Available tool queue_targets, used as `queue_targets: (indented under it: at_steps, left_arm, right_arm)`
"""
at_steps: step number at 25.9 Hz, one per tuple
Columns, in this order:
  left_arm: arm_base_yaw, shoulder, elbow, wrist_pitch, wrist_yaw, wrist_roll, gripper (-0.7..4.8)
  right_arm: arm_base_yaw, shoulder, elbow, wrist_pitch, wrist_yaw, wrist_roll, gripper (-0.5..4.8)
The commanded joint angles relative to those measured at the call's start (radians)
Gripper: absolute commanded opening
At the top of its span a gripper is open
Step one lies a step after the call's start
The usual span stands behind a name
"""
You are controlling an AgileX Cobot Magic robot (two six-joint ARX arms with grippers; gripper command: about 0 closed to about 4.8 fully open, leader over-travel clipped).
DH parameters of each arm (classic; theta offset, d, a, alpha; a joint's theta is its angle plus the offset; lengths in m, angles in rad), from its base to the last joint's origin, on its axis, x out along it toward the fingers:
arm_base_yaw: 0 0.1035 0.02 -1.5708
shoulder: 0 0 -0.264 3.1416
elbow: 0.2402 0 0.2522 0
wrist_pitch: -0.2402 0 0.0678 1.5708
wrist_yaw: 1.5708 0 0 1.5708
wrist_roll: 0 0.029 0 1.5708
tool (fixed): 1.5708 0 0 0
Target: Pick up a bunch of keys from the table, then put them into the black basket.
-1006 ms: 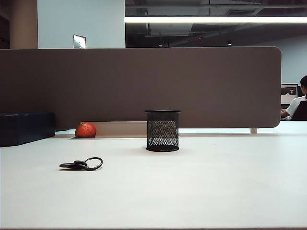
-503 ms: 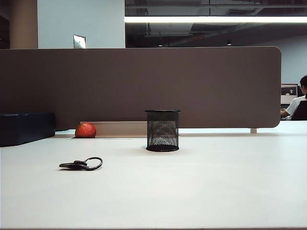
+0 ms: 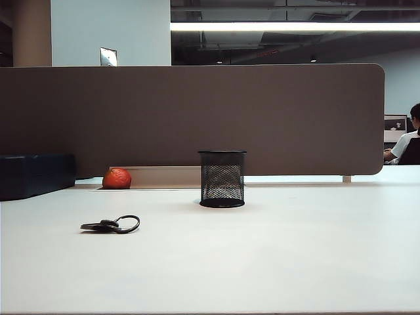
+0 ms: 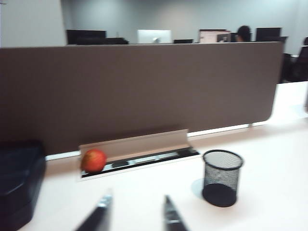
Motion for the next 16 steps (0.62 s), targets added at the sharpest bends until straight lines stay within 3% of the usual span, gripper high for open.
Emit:
queue_targets:
  at_steps: [1,4,8,11,16]
  left_arm:
    - [0.000,0.019,0.046,-0.048,0.089,0.001,1.84]
    - [0.000,0.069,0.084,-0.063,0.162,0.001,1.88]
    - [-0.001,0.232,0.192,-0.063,0.263,0.032,1.88]
    - [-0.001,0.355,0.278,-0.064,0.307,0.053,1.88]
    - [-0.001,0.494,0.389,-0.070,0.354,0.063,1.88]
  right_arm:
    - [0.000,-0.003,0.060,-0.136,-0.005,0.018,-0.06]
    - [0.000,-0.003,0.113,-0.251,-0.013,0.058,-0.06]
    - [0.000,-0.002,0.198,-0.320,-0.098,0.123,-0.06]
    - [0.000,0.003,0.255,-0.352,-0.122,0.222,-0.06]
    - [0.000,0.042,0.358,-0.503,-0.153,0.241,-0.05]
